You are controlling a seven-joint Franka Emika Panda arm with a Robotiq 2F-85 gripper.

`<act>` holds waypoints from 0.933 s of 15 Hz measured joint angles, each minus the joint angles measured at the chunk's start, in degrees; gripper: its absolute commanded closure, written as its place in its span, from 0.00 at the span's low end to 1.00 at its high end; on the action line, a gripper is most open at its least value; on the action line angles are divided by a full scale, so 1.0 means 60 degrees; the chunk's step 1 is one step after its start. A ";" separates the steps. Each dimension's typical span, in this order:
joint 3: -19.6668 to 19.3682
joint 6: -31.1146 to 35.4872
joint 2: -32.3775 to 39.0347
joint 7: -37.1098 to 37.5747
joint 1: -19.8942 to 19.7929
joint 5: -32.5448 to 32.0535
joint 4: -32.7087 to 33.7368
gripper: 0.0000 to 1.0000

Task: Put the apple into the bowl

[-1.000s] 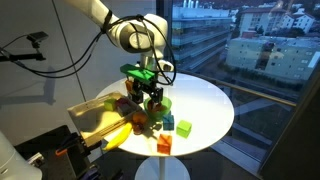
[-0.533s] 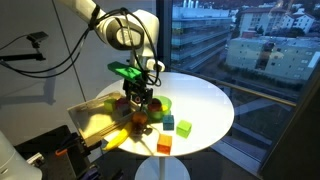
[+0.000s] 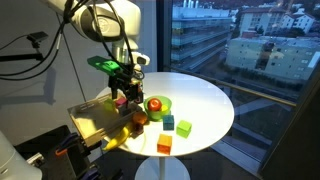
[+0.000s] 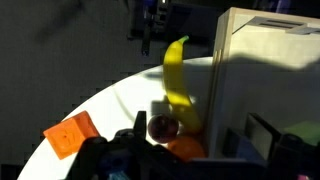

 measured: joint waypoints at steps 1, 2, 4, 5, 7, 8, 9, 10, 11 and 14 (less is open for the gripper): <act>0.0030 -0.0095 -0.0279 0.0092 0.0034 -0.0001 -0.0142 0.00; 0.0064 -0.0203 -0.0562 0.0179 0.0068 -0.0001 -0.0268 0.00; 0.0145 -0.0416 -0.1124 0.0368 0.0116 -0.0001 -0.0486 0.00; 0.0188 -0.0521 -0.1392 0.0463 0.0133 -0.0001 -0.0573 0.00; 0.0259 -0.0673 -0.1939 0.0675 0.0172 -0.0001 -0.0715 0.00; 0.0285 -0.0763 -0.2184 0.0775 0.0194 -0.0001 -0.0758 0.00; 0.0310 -0.0884 -0.2415 0.0877 0.0210 -0.0001 -0.0769 0.00; 0.0337 -0.0996 -0.2643 0.0960 0.0221 -0.0001 -0.0769 0.00; 0.0366 -0.1080 -0.2843 0.1065 0.0221 -0.0001 -0.0767 0.00; 0.0445 -0.1265 -0.3258 0.1323 0.0222 -0.0001 -0.0747 0.00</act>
